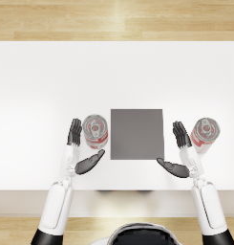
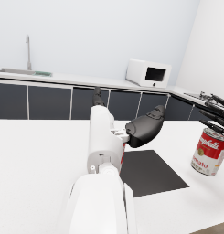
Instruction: Pick up the red can on the left and place it in the middle, then pick up the red can on the right and place it on top of the can in the middle
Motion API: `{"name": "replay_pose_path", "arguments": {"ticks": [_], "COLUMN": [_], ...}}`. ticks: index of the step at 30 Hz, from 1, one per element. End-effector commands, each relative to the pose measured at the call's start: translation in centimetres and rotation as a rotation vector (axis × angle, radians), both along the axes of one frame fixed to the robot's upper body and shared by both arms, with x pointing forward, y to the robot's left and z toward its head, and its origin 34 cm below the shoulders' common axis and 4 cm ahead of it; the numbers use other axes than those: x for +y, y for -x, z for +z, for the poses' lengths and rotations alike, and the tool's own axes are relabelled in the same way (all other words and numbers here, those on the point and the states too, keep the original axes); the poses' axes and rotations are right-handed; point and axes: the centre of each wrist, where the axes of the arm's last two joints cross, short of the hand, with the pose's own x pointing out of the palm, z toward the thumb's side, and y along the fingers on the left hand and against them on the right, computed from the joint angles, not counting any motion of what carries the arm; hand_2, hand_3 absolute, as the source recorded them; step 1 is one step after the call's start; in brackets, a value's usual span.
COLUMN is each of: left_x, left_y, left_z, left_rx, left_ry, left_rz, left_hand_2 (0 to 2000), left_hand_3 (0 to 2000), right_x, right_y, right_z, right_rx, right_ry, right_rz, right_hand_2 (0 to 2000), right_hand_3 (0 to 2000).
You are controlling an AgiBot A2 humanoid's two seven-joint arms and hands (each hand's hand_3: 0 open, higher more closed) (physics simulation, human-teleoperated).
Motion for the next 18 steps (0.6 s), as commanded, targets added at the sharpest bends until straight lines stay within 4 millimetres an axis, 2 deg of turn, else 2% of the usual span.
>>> {"name": "replay_pose_path", "arguments": {"ticks": [1, 3, 4, 5, 8, 9, 14, 18], "left_x": [0.0, 0.0, -0.6, -0.5, 0.1, 0.3, 1.2, 1.0], "left_y": [0.0, 0.0, -0.1, -0.4, -1.1, -1.3, -2.3, -2.9], "left_z": [0.0, 0.0, -0.6, -0.5, 0.5, 0.9, 0.7, 0.0], "left_rx": [0.000, 0.000, 0.024, -0.013, -0.103, -0.127, -0.179, -0.176], "left_ry": [0.000, 0.000, -0.007, 0.002, 0.032, 0.041, -0.144, -0.247], "left_rz": [0.000, 0.000, -0.021, -0.034, -0.030, -0.024, 0.080, 0.108], "left_hand_2": [0, 0, 0, 0, 0, 0, 0, 0], "left_hand_3": [0, 0, 0, 0, 0, 0, 0, 0], "right_x": [0.0, 0.0, 0.0, 0.6, -0.1, -0.7, -3.1, -5.4], "right_y": [0.0, 0.0, 0.0, -0.1, -0.1, -0.1, 0.5, 0.7], "right_z": [0.0, 0.0, 0.0, -0.6, 1.1, 1.4, 3.2, 3.4], "right_rx": [0.000, 0.000, 0.000, 0.024, -0.085, -0.105, -0.259, -0.293], "right_ry": [0.000, 0.000, 0.000, 0.007, -0.067, -0.079, 0.078, 0.170], "right_rz": [0.000, 0.000, 0.000, 0.021, -0.079, -0.114, -0.308, -0.449], "right_hand_2": [0, 0, 0, 0, 0, 0, 0, 0], "right_hand_3": [0, 0, 0, 0, 0, 0, 0, 0]}}
